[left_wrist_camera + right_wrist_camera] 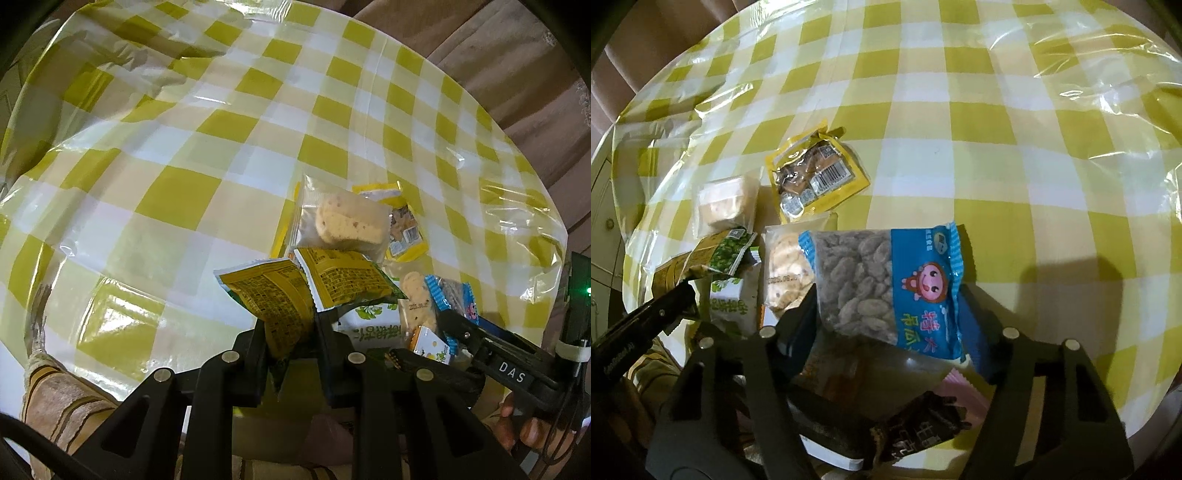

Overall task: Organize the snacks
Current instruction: 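Grasp the blue cartoon-face peanut bag with the right tool while the left tool grasps the yellow packet, then lift both packets and carry them over the white box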

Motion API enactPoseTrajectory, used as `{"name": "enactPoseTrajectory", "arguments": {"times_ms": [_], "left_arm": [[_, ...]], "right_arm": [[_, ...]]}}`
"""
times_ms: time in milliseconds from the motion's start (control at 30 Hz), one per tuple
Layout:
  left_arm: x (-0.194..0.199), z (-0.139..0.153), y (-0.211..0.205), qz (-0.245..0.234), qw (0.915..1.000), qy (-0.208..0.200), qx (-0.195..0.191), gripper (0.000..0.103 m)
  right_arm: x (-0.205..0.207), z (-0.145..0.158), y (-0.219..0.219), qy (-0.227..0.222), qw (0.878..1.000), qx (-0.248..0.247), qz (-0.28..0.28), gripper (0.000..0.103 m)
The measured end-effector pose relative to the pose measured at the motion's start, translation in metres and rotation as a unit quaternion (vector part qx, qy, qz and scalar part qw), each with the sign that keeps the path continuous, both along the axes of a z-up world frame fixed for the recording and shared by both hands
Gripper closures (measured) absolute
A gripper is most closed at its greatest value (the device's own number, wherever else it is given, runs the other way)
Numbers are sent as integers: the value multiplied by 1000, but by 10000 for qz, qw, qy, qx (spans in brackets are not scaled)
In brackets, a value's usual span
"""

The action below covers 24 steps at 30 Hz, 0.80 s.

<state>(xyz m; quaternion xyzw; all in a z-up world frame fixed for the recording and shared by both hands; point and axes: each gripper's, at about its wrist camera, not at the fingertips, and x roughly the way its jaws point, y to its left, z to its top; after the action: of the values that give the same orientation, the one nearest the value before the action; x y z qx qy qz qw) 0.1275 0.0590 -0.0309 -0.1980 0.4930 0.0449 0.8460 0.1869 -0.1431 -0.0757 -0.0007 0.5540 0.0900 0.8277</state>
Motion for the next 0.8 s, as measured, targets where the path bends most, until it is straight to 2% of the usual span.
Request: {"name": "enactPoseTrajectory", "arguments": {"times_ms": [167,433,800], "left_arm": [[-7,8,1,83,9998,-193,4,80],[-18,22,-1,144,9991,-405,69,80],[-38,47,-40,-244,9968,-733,226,80]], "right_arm": [[-9,5,-8,-116,9997,155,-149,35],[-23,33,-31,-573,9963,383,-510,35],[-64,57,-74,-743,9913,685,-847,35]]}}
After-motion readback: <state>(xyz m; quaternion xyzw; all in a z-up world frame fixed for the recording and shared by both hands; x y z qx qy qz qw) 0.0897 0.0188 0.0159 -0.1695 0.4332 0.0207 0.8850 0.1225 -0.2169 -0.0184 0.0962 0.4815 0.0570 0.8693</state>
